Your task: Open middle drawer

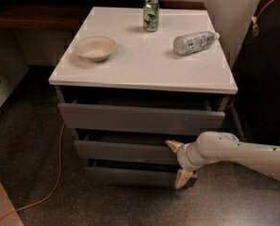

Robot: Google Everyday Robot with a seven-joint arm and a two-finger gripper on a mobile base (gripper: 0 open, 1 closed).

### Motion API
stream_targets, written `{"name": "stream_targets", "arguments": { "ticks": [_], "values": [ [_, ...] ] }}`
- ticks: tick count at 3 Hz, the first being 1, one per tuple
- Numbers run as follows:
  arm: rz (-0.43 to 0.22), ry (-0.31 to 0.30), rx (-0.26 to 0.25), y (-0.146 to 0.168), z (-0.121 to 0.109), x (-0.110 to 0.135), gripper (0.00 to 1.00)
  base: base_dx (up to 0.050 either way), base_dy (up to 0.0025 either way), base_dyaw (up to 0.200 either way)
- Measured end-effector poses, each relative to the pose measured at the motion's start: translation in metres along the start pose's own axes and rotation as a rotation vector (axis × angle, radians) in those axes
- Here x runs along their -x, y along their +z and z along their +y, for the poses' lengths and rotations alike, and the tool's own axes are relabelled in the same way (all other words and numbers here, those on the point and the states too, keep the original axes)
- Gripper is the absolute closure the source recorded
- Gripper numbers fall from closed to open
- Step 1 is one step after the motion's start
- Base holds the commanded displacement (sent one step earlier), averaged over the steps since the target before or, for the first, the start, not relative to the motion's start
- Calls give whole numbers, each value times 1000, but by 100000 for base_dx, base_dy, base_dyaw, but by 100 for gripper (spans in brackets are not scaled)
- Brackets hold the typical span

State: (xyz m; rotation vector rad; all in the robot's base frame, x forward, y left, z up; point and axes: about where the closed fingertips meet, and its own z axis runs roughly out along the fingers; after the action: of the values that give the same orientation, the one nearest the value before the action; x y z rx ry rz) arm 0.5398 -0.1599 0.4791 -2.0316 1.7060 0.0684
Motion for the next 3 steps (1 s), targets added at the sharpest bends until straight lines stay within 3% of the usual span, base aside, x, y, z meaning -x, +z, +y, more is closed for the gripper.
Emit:
{"name": "stream_targets", "arguments": {
  "ticks": [2,3],
  "values": [
    [32,-4,-119,24,-35,-20,0,0,0,0],
    [26,-2,-132,36,-43,-26,0,0,0,0]
  ]
}}
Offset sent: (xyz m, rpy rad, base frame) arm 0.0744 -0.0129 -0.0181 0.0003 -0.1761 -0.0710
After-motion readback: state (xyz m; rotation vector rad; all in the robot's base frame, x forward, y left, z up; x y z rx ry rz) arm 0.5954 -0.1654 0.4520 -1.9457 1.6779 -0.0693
